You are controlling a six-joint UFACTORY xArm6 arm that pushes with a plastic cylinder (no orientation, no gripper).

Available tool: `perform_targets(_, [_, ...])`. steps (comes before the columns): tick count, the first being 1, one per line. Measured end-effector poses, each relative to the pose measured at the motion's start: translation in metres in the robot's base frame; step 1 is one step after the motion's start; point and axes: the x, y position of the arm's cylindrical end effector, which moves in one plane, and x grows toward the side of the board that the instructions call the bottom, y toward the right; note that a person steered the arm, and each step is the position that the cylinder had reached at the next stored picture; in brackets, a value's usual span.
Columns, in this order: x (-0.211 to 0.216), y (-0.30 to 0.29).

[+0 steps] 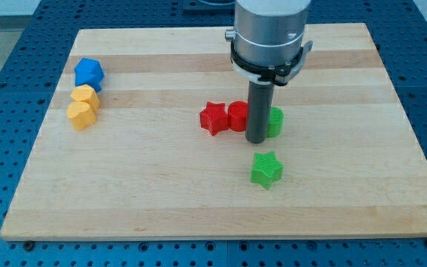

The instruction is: Slide green star into the green circle

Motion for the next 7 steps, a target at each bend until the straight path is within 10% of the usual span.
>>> perform_targets(4, [0.054,-0.084])
perform_targets(7, [0.081,0.020])
